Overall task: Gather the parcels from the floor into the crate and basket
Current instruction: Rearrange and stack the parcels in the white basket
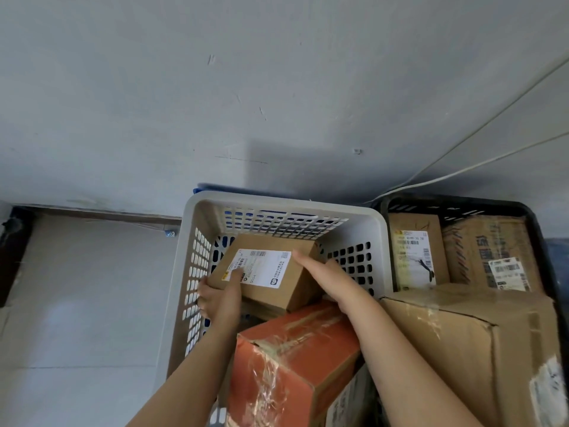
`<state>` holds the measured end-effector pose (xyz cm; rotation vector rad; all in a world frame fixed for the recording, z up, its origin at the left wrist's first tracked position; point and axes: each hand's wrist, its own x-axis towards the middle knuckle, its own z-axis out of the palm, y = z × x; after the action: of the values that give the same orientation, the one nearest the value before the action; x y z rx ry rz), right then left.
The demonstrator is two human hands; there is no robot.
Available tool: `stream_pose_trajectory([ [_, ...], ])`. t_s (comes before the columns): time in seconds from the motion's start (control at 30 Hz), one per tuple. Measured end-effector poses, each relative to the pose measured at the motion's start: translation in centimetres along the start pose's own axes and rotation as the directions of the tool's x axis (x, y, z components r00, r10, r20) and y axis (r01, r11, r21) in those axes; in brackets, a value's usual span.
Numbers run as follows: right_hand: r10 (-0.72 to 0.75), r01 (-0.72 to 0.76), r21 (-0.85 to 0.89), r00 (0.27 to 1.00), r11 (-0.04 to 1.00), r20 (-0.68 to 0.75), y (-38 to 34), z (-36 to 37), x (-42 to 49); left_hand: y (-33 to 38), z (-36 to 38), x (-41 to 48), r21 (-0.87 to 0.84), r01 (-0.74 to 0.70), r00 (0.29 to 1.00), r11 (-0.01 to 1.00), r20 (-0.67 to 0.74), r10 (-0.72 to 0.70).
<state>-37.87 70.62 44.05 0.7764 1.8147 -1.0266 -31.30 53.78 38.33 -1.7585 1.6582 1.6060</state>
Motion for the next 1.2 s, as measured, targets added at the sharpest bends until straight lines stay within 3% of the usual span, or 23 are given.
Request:
stream_pose_trajectory([
  [0.07,-0.06,0.06,-0.053,0.998,0.997,0.013,0.0,0.0,0.1,-0.1,0.2,0.1,0.009,0.016,1.0,1.0,-0.02,-0.016],
  [0.17,-0.213,0.212,0.027,0.976,0.977,0.045,0.2,0.5,0.5,0.5,0.3,0.0,-0.06,0.096,0.994,0.994,-0.053,-0.099],
  [0.3,-0.407,0.429,0.161,0.9,0.889,-0.154,-0.5,1.3,0.4,0.9,0.1,-0.5,-0.232,0.164,0.986,0.959,0.008,-0.167],
  [0.47,-0.443,0.405,-0.187,0.857,0.895,-0.265,-0.6,2.1,-0.1,0.2,-1.1,-0.1,-0.183,0.111,0.985,0.977,0.149,-0.084],
  [0.57,-0.455,0.393,-0.25,0.843,0.885,-0.286,-0.1,1.5,-0.8,-0.1,-1.6,-0.2,-0.155,0.039,0.986,0.987,0.168,-0.013],
  [0.7,-0.531,0.454,-0.284,0.641,0.844,-0.554,-0.3,1.7,-1.8,-0.4,-2.3,-0.8,-0.147,-0.079,0.966,0.986,0.235,0.112],
  [0.83,-0.566,0.436,-0.37,0.524,0.82,-0.637,-0.5,1.5,-2.3,0.0,-3.5,-1.9,-0.103,-0.123,0.969,0.987,0.201,0.141],
  [0.97,-0.511,0.318,-0.403,0.599,0.858,-0.616,0.5,1.3,-1.3,-1.1,-4.3,-2.3,-0.002,-0.188,0.965,0.982,0.185,0.186],
  [1.1,-0.307,0.143,-0.4,0.871,0.905,-0.383,1.0,1.8,1.3,-1.0,-2.9,-0.4,0.215,-0.337,0.926,0.916,0.251,0.282],
  [1.2,-0.155,0.072,-0.311,0.955,0.948,-0.252,1.2,1.6,2.8,0.0,-1.2,0.4,0.246,-0.431,0.868,0.868,0.377,0.324],
])
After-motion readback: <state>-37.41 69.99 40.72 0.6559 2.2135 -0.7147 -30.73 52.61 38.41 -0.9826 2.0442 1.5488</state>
